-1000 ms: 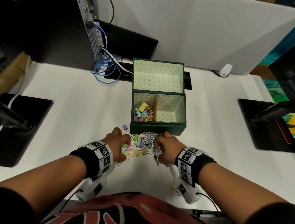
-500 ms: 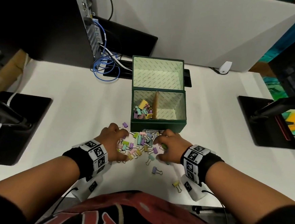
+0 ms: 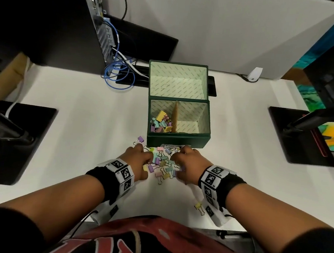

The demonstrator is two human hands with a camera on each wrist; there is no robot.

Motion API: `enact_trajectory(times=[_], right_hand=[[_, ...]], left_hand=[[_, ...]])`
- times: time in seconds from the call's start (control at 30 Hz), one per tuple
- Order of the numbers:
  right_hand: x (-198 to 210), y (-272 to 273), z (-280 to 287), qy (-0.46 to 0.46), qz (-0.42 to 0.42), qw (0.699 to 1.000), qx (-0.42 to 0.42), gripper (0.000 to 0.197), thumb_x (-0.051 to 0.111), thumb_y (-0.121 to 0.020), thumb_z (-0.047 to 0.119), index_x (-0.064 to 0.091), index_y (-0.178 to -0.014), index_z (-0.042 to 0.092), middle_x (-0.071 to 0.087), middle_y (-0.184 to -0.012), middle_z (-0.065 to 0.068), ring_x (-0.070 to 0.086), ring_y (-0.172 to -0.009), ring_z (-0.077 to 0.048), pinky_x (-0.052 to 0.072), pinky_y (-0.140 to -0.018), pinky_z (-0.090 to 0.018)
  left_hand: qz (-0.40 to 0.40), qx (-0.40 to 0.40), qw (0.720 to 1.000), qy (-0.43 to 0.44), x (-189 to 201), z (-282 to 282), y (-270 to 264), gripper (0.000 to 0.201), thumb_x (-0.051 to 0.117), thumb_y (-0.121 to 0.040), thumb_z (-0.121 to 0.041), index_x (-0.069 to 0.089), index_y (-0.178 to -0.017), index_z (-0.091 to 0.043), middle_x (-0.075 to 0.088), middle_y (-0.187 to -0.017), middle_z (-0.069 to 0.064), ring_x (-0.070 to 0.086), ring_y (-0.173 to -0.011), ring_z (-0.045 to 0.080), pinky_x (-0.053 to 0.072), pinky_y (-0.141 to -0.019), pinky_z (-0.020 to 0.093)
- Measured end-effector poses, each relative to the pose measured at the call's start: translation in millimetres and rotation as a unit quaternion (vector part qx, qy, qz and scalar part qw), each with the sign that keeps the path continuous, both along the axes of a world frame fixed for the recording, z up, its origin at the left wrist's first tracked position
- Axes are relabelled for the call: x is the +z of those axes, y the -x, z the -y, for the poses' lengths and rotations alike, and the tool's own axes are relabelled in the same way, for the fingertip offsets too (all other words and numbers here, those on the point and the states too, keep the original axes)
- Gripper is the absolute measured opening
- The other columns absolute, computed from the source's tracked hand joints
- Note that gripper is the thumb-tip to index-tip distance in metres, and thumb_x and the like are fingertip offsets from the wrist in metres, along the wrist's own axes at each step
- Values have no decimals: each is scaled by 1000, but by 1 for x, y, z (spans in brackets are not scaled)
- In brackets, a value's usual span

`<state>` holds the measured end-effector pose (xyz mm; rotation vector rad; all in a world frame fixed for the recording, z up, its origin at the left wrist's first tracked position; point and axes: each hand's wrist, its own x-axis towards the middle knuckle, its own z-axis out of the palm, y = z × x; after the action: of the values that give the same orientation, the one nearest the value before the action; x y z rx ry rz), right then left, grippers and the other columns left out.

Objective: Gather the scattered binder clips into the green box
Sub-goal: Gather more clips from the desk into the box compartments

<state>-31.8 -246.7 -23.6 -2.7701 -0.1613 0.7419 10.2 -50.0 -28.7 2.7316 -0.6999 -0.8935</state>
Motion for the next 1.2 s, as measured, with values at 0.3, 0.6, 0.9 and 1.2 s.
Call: enact_trajectory(times=[0.3,0.6,0.9,1.2], right_hand=[[4,7,1,9,1,1000,18,76,67,-71,53,33,-135,32,37,-134,-8,42,-120,-30,46,-97,-43],[7,-1,-10,-5,14,999,-42,50,69,-76,25,49,-122,24,42,-123,-9,45,-112,-30,44,-92,-36],[8,-4,-3,-21,20,1000,-8,35,62,-79,16,60,-113,20,49,-116,-11,51,-105,-31,48,-89,-36],[14,-5,17,-66,28,996,-51,22,57,-83,7,69,-100,12,59,-108,-6,54,-95,-20,38,-85,-20]], left_hand=[[8,-15,999,47,2,-1,-5,22,57,-84,-14,63,-104,-19,48,-98,4,54,-99,27,43,-84,29],[15,-23,998,58,6,-3,-4,10,55,-81,-9,59,-85,-17,44,-89,0,47,-83,19,39,-73,24],[9,60,990,129,4,-24,-13,29,65,-72,-8,46,-62,-27,47,-77,-6,48,-74,17,33,-61,12],[-16,125,975,182,21,-30,-19,32,68,-70,-7,50,-59,-30,58,-73,-10,53,-69,12,43,-62,17]])
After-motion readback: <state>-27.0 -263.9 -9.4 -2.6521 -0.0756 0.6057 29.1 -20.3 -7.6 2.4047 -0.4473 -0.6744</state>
